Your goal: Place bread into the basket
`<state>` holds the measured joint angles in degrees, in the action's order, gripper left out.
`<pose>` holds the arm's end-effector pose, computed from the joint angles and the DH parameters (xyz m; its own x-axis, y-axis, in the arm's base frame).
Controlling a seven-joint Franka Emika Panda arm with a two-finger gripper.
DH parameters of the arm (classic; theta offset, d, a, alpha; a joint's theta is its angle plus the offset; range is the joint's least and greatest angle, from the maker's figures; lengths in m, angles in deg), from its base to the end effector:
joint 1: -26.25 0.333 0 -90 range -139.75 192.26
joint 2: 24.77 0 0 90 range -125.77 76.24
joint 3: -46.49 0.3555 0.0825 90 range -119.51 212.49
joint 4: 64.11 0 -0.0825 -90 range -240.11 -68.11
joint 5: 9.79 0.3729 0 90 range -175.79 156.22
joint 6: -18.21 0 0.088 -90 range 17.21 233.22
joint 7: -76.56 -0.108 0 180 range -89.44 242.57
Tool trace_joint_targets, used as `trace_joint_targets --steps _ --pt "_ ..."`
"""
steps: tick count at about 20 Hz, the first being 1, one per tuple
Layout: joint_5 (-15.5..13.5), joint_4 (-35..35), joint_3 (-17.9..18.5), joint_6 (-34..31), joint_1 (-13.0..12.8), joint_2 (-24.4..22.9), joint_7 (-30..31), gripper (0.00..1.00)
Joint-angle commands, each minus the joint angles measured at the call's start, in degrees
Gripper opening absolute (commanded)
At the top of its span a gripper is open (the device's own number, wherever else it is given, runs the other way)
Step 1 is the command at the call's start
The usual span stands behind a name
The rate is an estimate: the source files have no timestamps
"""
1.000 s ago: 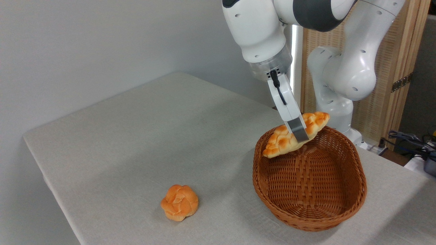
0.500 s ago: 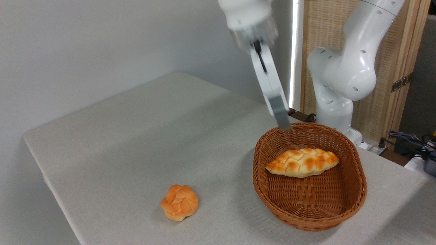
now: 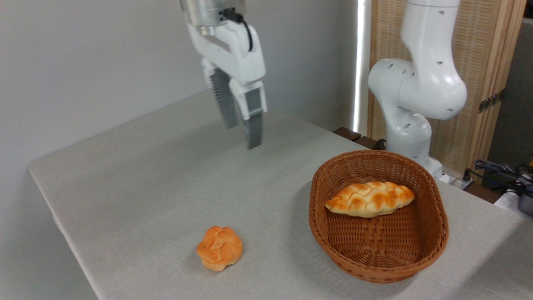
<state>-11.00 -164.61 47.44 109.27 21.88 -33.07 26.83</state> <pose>0.4910 -0.0309 0.6551 0.6001 -0.7999 0.0051 -0.7996 -0.5997 0.0304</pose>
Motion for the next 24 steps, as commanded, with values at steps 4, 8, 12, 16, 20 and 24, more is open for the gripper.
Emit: trace_joint_targets --steps 4,8,12,16,20,24 --pt "-0.81 2.85 -2.98 1.06 3.41 2.06 7.11 1.00" --pt "-0.72 3.73 -2.89 0.71 3.23 3.47 7.19 1.00" --pt "-0.72 3.74 -2.62 0.36 3.23 3.55 7.11 1.00" --pt "-0.72 6.10 -1.92 0.18 3.23 4.25 7.02 1.00" --pt "-0.81 9.18 -1.31 -0.70 2.62 6.02 7.63 1.00" --pt "-0.81 9.10 1.41 -1.14 0.95 5.84 7.55 1.00"
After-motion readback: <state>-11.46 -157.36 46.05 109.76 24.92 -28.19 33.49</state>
